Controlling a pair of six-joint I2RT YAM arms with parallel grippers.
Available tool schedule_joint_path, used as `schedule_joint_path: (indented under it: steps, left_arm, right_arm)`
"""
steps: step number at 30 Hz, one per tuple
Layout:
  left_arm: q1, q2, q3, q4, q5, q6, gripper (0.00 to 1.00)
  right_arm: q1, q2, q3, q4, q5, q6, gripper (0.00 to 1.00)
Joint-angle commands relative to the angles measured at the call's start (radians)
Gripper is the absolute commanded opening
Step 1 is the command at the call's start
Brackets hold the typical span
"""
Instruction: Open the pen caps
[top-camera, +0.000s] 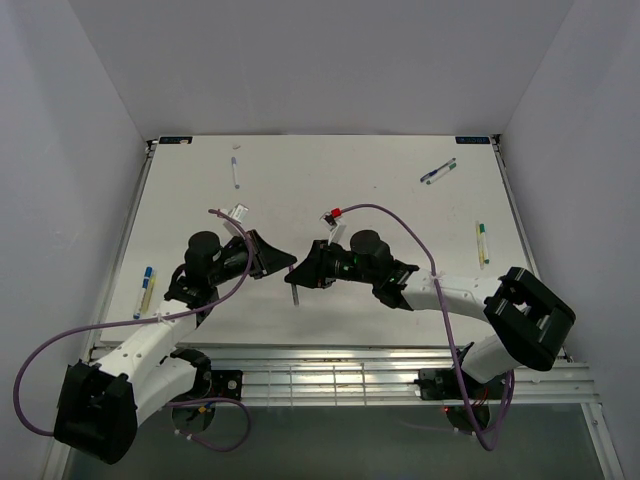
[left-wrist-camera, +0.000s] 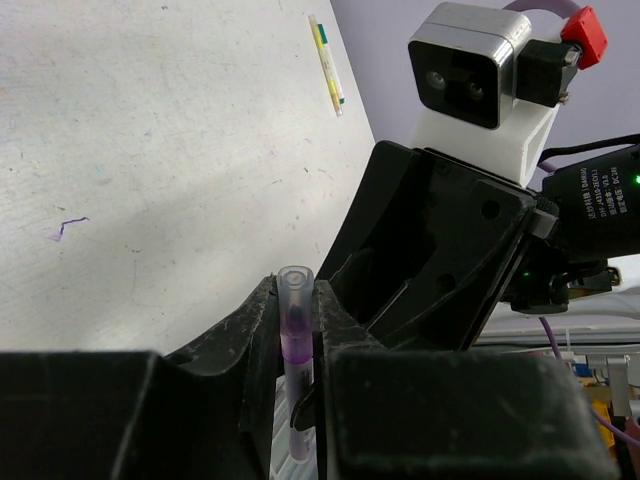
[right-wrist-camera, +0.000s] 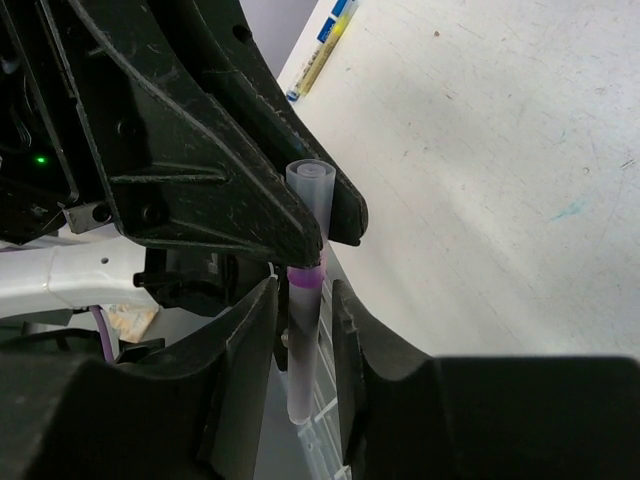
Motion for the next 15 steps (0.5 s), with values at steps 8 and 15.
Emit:
schedule_joint_path:
  steps: [8,15]
  left_arm:
    - [-0.005,0.013,0.042,0.009,-0.015,-0.022,0.00]
    - [-0.005,0.016,0.061,-0.008,-0.034,-0.020,0.00]
  right_arm:
    - [0.008,-0.033,-0.020,0.039,-0.006,-0.027,0.38]
    - [0.014,-0.031,-0.046,0.062,-0.014,-0.022,0.20]
